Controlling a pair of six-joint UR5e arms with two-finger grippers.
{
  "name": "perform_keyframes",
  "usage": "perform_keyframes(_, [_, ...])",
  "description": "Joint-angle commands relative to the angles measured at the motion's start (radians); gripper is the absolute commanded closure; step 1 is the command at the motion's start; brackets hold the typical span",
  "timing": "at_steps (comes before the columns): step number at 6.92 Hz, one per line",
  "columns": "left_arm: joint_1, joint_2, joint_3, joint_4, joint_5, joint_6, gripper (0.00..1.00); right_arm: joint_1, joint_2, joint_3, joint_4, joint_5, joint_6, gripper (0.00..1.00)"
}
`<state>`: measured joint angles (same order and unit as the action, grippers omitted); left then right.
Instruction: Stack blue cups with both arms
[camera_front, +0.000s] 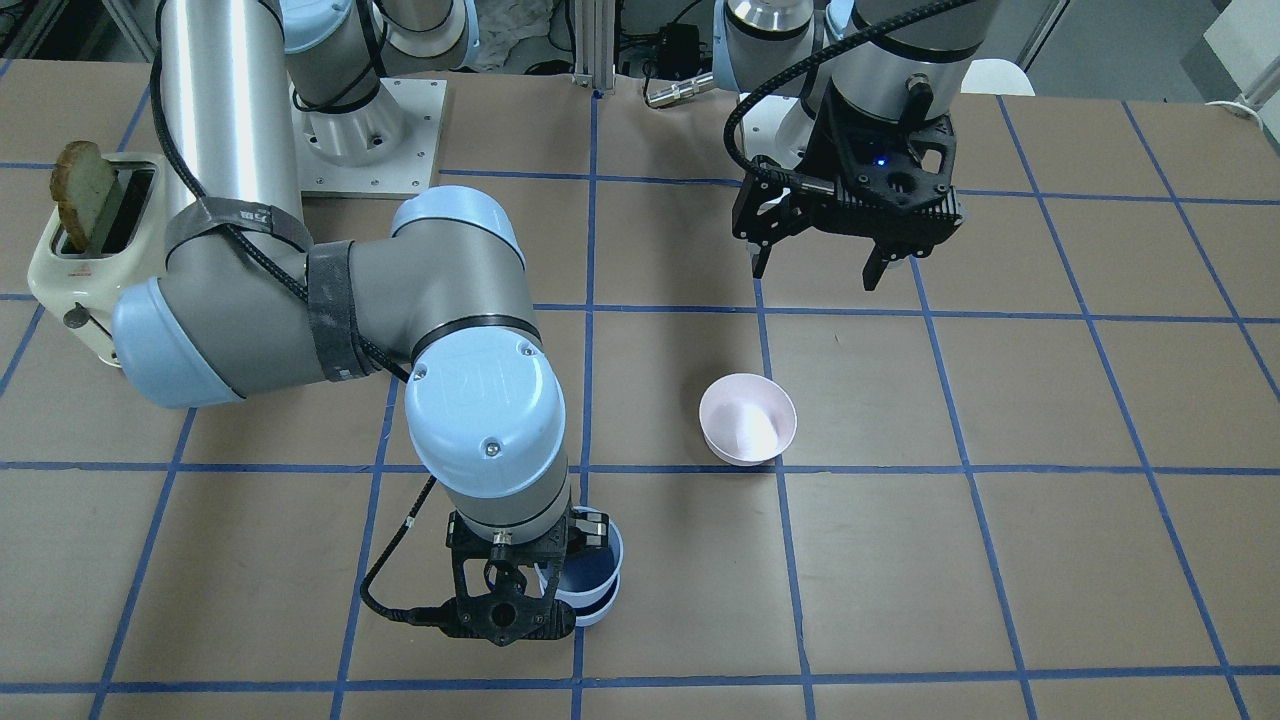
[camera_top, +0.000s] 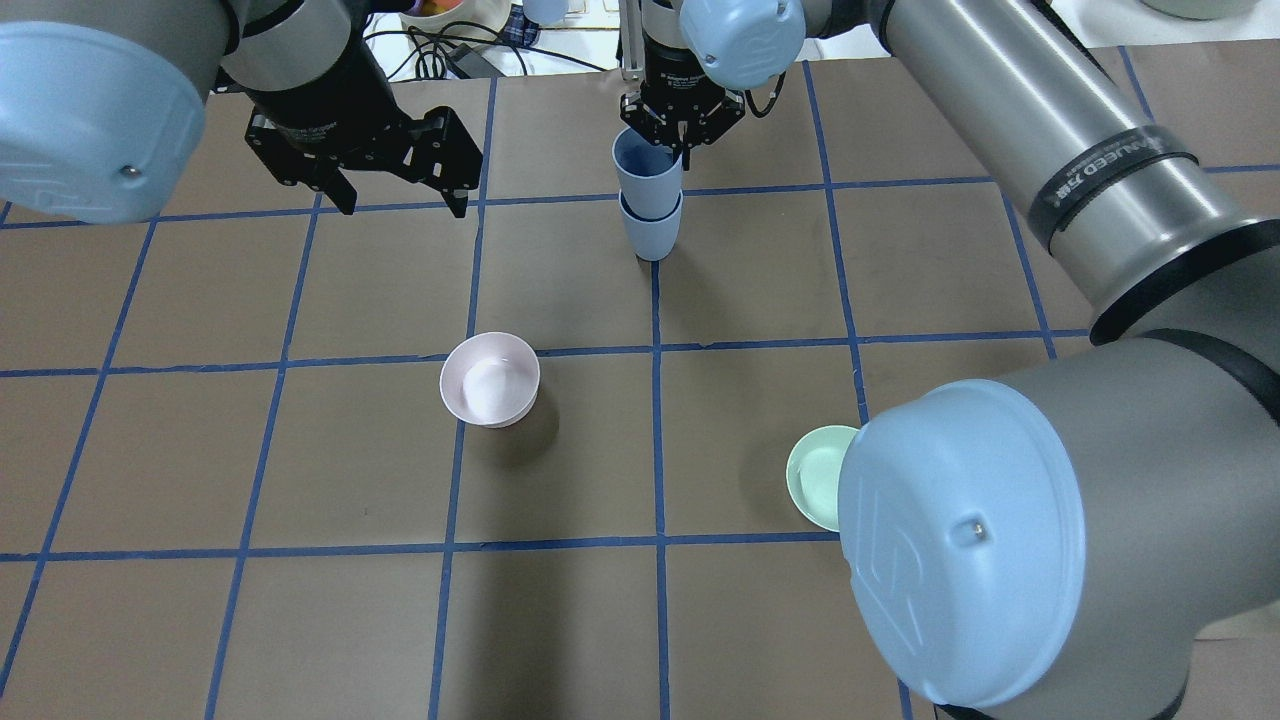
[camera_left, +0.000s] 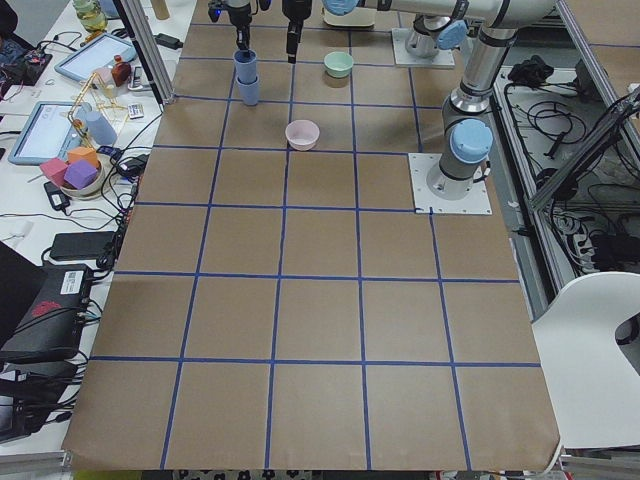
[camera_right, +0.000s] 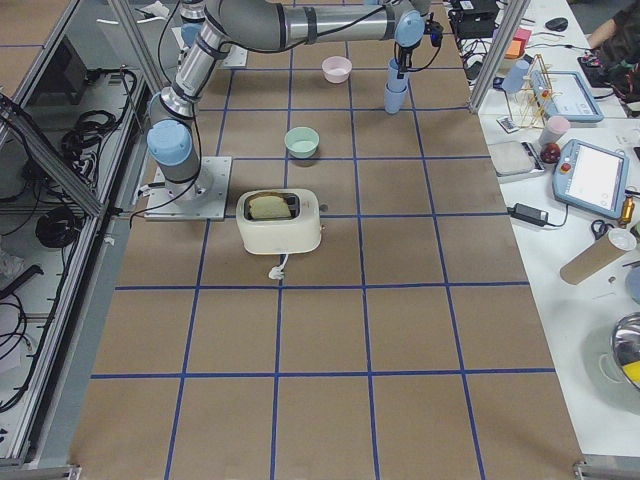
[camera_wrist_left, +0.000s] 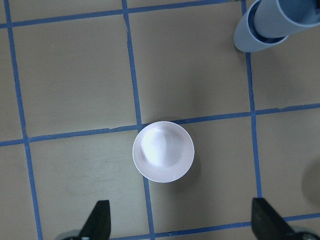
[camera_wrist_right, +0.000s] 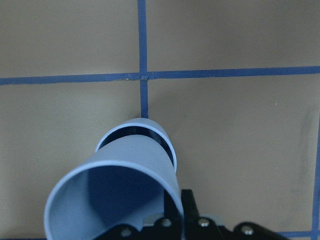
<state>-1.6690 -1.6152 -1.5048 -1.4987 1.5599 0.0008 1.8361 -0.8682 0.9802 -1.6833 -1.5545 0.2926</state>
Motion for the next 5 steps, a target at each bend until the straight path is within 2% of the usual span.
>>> perform_keyframes(1, [0.0,0.001,0.0,-0.002,0.0,-0.002,0.0,-0.004,0.006,0.005,0.002,0.007,-0.003,1.0])
perform_keyframes(5, [0.0,0.0,0.0,0.002,-0.001,-0.002,0.0,-0.006,0.008,0.006,-0.001,0.014,-0.012,1.0])
